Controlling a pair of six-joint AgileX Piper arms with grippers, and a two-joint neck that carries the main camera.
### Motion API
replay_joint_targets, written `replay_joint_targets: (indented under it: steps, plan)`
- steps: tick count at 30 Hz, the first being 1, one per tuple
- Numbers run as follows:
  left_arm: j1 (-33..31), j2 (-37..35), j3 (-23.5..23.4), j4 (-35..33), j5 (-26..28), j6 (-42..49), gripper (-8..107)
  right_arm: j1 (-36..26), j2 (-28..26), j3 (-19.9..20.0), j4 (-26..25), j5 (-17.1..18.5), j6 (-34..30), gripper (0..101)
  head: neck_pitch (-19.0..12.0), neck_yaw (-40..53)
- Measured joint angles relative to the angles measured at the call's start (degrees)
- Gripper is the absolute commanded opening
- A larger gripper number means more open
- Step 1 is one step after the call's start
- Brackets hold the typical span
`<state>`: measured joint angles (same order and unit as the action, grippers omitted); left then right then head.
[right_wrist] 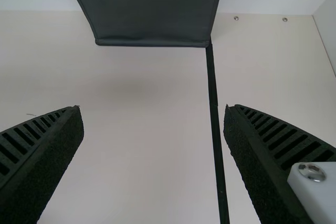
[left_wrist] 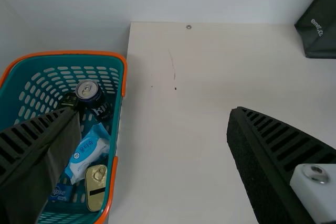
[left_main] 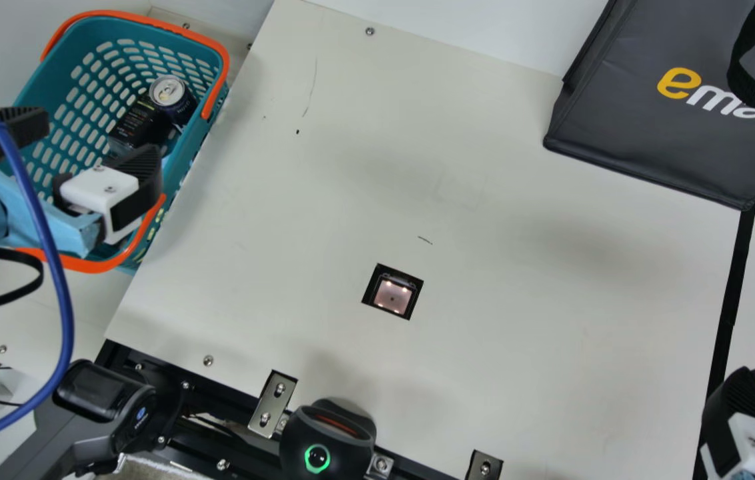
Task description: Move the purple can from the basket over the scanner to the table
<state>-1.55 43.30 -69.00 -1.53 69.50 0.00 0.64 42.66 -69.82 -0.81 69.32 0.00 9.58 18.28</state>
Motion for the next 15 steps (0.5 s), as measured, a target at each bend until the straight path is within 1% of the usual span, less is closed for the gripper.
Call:
replay_joint_targets:
  steps: [8,15]
  plan:
    - [0.8,1.0,-0.4,-0.1,-0.1,-0.9,90,0.0,0.0,0.0,0.0,0.0,0.0,95,0.0,0.0]
    - [5.1,5.0,-1.9,-2.2,-0.4,-2.1,90,0.0,0.0,0.0,0.0,0.0,0.0,95,0.0,0.0]
